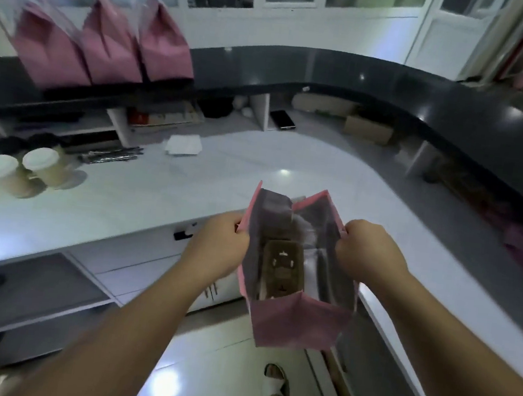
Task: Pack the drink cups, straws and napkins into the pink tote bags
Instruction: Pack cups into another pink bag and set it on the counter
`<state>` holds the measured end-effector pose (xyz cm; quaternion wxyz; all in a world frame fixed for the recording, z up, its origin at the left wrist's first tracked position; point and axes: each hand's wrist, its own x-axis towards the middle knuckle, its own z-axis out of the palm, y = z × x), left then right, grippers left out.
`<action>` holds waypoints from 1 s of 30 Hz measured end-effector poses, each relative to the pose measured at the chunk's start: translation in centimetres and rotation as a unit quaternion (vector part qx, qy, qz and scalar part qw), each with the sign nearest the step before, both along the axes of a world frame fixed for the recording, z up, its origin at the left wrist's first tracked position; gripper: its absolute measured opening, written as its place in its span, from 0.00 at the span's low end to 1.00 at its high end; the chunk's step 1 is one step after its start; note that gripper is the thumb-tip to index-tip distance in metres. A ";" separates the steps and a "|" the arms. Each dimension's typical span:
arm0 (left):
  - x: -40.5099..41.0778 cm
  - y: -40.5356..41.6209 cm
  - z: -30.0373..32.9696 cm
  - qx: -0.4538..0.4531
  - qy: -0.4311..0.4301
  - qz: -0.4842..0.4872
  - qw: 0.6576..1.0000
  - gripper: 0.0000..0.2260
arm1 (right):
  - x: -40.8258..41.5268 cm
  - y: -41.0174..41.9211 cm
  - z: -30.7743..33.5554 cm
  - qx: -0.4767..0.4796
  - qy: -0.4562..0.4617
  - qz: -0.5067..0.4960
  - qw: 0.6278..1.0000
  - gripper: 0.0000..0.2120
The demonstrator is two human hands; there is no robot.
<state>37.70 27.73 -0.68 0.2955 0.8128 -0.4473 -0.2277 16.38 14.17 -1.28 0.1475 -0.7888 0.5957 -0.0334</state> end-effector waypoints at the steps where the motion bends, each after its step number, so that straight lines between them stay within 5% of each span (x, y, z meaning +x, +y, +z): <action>1: 1.6 0.0 0.1 0.004 -0.001 0.015 1.000 0.12 | 2.0 -0.8 -0.1 0.001 -0.001 0.019 1.000 0.06; 19: 23.9 -2.6 2.7 0.026 -0.024 0.269 0.963 0.12 | 33.6 -11.2 0.5 0.038 -0.059 0.300 0.951 0.08; 30: 40.3 -2.0 1.4 0.027 -0.040 0.244 0.969 0.11 | 49.4 -10.3 -1.2 0.048 -0.053 0.290 0.954 0.08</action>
